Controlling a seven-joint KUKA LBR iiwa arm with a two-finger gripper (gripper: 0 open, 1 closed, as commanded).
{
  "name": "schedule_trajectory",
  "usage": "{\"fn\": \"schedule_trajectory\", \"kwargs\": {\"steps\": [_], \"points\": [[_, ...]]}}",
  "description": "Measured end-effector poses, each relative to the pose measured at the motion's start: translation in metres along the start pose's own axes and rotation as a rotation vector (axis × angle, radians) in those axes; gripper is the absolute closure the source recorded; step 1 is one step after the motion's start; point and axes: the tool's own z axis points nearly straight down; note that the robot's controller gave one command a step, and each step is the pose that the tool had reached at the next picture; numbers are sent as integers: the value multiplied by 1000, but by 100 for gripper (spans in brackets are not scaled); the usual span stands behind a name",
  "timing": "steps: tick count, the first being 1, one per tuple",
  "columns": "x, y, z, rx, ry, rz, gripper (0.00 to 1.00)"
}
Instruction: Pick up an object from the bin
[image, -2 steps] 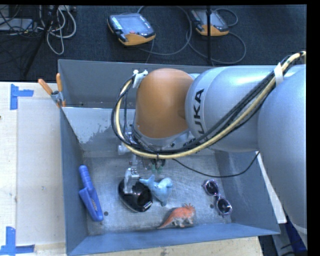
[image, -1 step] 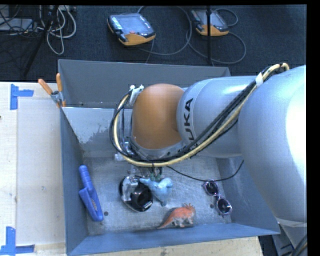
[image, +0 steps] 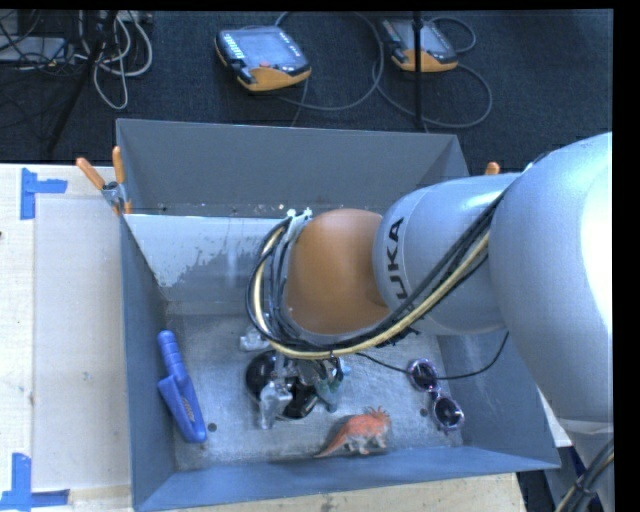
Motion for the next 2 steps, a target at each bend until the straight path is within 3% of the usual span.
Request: {"fn": "schedule_trajectory", "kwargs": {"steps": [1, 2], "points": [[1, -1, 1, 6, 9, -4, 100], [1, -1, 1, 6, 9, -3, 100]]}}
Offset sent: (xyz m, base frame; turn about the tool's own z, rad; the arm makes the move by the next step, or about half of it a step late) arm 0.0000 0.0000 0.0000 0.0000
